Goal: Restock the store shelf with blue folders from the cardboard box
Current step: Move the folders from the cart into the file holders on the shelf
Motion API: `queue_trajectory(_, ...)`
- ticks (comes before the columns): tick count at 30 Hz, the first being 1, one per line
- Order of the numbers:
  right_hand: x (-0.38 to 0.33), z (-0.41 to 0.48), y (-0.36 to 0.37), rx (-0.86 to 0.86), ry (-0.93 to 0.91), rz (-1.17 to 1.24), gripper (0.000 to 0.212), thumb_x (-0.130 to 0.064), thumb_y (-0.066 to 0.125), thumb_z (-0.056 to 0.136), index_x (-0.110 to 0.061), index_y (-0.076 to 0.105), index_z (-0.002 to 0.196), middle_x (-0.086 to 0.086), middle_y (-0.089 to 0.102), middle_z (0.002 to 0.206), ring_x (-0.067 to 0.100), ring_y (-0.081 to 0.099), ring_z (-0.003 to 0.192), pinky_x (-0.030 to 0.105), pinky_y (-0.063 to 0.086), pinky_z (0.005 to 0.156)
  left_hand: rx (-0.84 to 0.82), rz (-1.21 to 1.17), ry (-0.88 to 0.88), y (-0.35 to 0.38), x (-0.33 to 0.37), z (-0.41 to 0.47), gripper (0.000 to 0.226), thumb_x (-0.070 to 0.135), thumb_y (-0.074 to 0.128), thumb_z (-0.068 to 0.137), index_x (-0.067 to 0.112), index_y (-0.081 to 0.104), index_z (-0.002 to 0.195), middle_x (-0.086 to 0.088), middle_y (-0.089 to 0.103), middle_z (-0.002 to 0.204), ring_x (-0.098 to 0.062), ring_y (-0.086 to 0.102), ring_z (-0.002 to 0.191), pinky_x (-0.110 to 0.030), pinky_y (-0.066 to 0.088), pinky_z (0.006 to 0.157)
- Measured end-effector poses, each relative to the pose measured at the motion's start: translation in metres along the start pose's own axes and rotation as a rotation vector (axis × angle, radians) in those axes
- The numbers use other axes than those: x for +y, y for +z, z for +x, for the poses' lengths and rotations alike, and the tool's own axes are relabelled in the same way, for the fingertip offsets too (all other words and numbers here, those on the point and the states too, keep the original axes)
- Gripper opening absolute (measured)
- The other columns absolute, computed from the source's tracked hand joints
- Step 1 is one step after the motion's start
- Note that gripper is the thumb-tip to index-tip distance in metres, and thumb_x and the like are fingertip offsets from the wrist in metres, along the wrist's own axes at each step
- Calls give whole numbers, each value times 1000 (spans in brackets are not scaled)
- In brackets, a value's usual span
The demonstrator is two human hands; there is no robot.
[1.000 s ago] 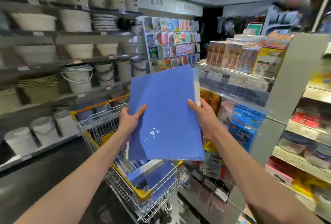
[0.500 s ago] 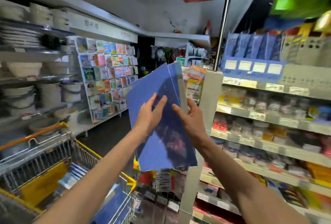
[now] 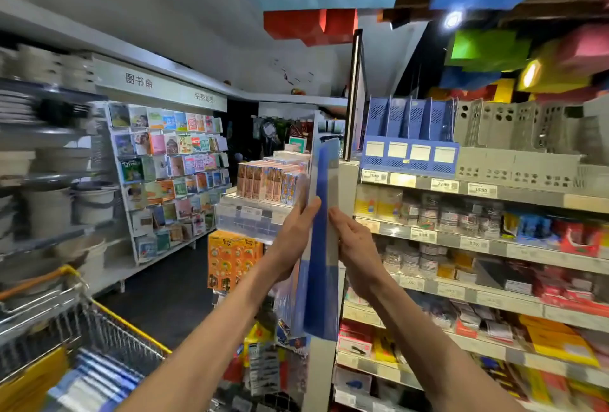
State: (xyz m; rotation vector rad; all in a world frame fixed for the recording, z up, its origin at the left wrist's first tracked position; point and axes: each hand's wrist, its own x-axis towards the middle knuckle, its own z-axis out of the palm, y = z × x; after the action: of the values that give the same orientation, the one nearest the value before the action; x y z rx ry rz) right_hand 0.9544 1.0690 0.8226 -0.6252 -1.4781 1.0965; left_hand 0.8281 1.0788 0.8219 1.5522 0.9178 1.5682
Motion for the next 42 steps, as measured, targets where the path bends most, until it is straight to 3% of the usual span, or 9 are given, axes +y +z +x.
queue_trajectory(7,-9,6,-53,-59,14,9,35,-38,48,103,-19,72,119,3,75,114,24,71,106,46,55,96,15,-194,-235,29,7,0,61,63,37,99,16,70,121,-9,77,104,-23,75,91,-34,60,76)
queue_trajectory(15,-11,10,-80,-69,-23,-26,35,-38,50,103,-15,75,112,7,76,105,22,73,95,34,57,81,-6,-148,-159,64,4,11,50,58,37,102,25,64,128,-4,75,115,-16,74,99,-29,59,79)
queue_trajectory(21,-35,25,-94,8,-104,30,29,-35,56,100,-16,72,115,9,75,108,27,71,99,35,58,81,-104,-225,-17,106,22,28,59,52,16,108,24,35,156,3,50,152,-7,48,138,-33,33,120)
queue_trajectory(26,-76,33,-132,5,-224,-51,28,-31,71,90,-25,63,117,-1,77,98,15,75,87,26,59,67,-207,-173,5,140,53,55,59,55,15,108,29,35,156,-2,53,150,-10,53,133,-22,51,93)
queue_trajectory(29,-95,42,-165,91,-291,-158,9,-22,65,96,-27,61,102,-12,76,84,5,73,78,23,59,65,-233,-6,45,165,70,70,54,50,26,109,24,35,156,6,48,152,-7,45,134,-18,44,97)
queue_trajectory(32,-107,51,-205,242,-345,-241,17,-22,53,99,-8,62,97,6,69,87,18,63,75,40,54,72,-308,251,31,178,79,95,54,55,47,102,32,45,151,26,44,147,5,39,137,-19,27,113)
queue_trajectory(35,-118,56,-249,259,-317,-268,29,-29,48,99,-2,60,101,16,68,95,32,61,79,49,55,76,-123,426,95,187,67,130,63,35,62,99,27,36,156,7,43,155,-5,43,137,-18,32,104)
queue_trajectory(38,-137,58,-277,262,-349,-248,27,-27,45,105,-7,62,112,14,71,109,31,70,97,48,58,82,147,495,110,203,56,153,83,49,72,90,19,33,157,2,38,160,-12,41,143,-31,33,118)
queue_trajectory(42,-157,74,-304,312,-403,-227,28,-29,43,107,-7,60,111,13,71,107,23,70,93,40,58,78,333,243,16,222,54,173,78,67,76,76,18,51,131,9,59,127,-12,59,115,-32,47,98)
